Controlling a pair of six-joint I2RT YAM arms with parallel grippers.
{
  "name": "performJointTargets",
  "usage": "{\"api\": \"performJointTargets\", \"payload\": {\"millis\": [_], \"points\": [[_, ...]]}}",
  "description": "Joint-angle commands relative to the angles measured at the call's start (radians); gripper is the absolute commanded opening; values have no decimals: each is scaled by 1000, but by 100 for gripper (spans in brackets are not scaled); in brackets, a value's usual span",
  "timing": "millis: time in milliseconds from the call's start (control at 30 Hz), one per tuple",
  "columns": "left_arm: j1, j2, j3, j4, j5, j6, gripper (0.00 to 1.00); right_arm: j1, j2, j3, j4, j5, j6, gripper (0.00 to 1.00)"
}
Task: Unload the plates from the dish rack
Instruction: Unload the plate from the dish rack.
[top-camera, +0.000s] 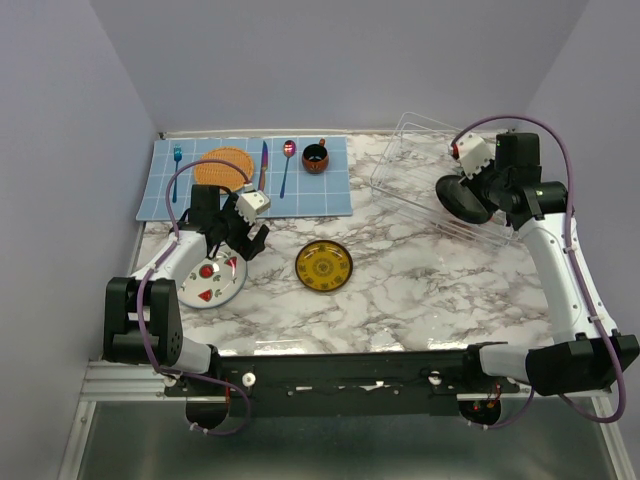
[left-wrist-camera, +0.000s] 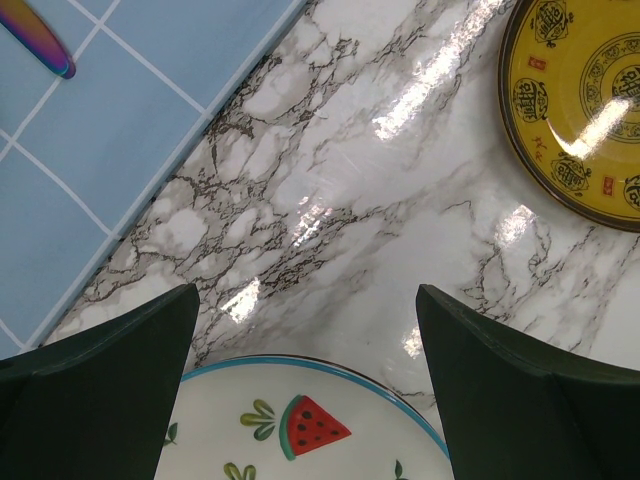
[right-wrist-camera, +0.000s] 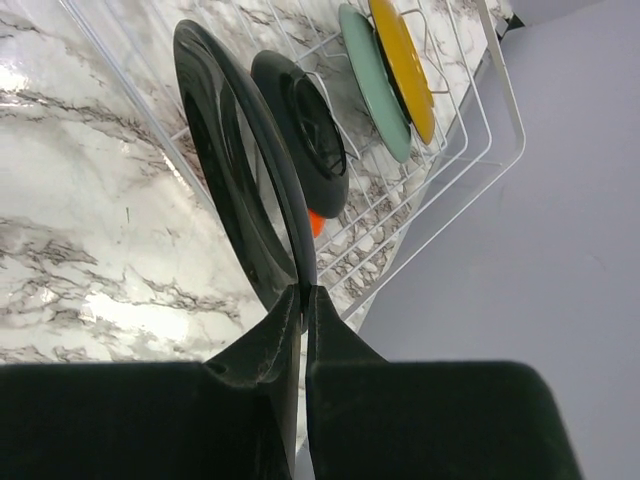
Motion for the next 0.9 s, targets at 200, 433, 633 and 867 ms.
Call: {"api": "performJointTargets", "payload": {"millis": [200, 433, 633, 867], "points": [[-10, -20, -4, 3, 23, -14, 99, 1, -2, 116, -100, -224, 95, 1], [-14, -23, 8, -3, 21, -16, 99, 1, 2, 157, -160, -382, 147, 1], [-23, -13, 28, -17, 24, -21, 99, 3, 16, 157, -197, -534, 190, 1], [-34, -8, 36, -26, 15, -13, 99, 6, 45, 137, -220, -698, 219, 1]]}}
